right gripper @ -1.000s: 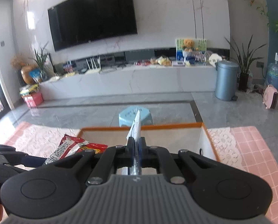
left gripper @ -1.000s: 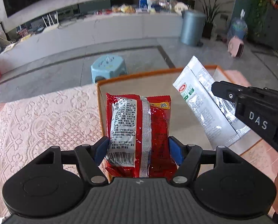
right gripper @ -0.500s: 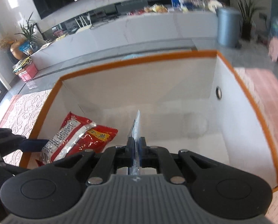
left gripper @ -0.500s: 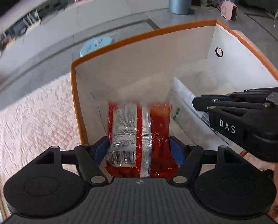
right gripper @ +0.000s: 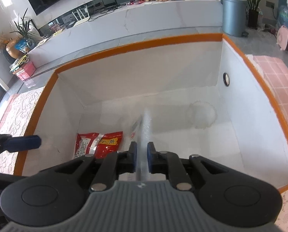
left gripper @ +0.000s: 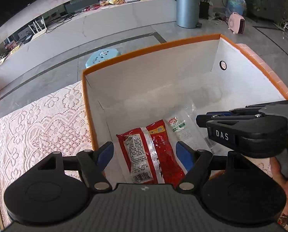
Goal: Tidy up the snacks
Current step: 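Withdraw both tools from the box back toward the snacks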
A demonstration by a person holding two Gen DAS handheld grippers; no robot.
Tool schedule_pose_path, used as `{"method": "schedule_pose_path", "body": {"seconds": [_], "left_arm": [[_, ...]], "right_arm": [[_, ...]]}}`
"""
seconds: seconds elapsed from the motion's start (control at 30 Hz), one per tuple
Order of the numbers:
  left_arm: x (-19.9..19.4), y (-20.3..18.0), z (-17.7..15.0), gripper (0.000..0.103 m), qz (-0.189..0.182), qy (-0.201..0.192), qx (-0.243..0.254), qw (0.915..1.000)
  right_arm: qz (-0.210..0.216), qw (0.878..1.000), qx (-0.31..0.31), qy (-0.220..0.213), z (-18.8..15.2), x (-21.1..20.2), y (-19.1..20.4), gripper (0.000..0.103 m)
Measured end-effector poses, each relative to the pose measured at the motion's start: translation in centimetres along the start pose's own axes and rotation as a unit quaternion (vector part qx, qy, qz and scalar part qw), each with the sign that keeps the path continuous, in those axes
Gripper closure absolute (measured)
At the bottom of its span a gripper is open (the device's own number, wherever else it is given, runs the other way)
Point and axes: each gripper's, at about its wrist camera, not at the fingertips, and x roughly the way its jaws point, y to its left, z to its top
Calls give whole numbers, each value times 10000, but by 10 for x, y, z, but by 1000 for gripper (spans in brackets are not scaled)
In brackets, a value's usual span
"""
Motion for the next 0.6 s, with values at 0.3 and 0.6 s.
{"method": "schedule_pose_path", "body": {"seconds": [0.3, 0.6], "left_arm": [[-31, 4, -5, 17, -102, -215, -204, 9995], [-88, 5, -28, 17, -503, -623, -665, 9946]], "right_arm": [[-260, 9989, -204, -337, -3, -31, 8, 61], [-362, 9951, -326, -861, -26, -95, 15, 34]]}}
